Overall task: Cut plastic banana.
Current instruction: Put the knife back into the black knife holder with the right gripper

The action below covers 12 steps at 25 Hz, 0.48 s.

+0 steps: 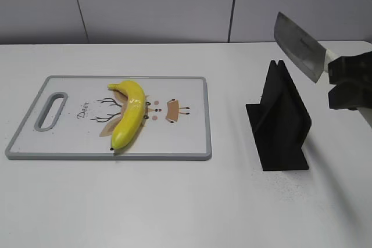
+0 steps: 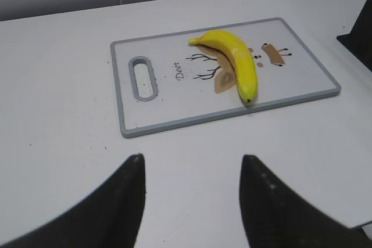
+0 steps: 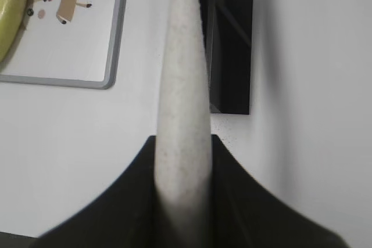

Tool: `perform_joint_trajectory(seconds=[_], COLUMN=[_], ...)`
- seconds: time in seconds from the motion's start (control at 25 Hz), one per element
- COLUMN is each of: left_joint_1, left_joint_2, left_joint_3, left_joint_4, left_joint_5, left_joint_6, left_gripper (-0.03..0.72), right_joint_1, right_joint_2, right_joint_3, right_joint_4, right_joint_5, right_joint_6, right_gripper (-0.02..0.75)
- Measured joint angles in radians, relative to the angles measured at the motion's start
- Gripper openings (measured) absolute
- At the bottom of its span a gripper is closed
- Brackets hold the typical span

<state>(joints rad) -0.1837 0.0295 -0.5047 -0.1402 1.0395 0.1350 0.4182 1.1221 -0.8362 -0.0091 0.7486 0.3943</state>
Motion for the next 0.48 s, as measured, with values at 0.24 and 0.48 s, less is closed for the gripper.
perform_joint_trajectory(seconds=[0.24, 0.48], left_joint_1=[0.0, 0.0], left_joint_2=[0.001, 0.001], left_joint_3=[0.002, 0.002], left_joint_4=[-0.005, -0.005], left_joint_5=[0.0, 0.0], left_joint_6=[0.0, 0.0], left_gripper=[0.502, 0.474], right_joint_1=[0.0, 0.0], right_joint_2=[0.087, 0.104], right_joint_3=[0.0, 0.0], right_joint_4=[-0.001, -0.01], right_joint_5=[-0.003, -0.024], right_joint_6=[0.007, 0.007], right_gripper=[0.183, 0.183])
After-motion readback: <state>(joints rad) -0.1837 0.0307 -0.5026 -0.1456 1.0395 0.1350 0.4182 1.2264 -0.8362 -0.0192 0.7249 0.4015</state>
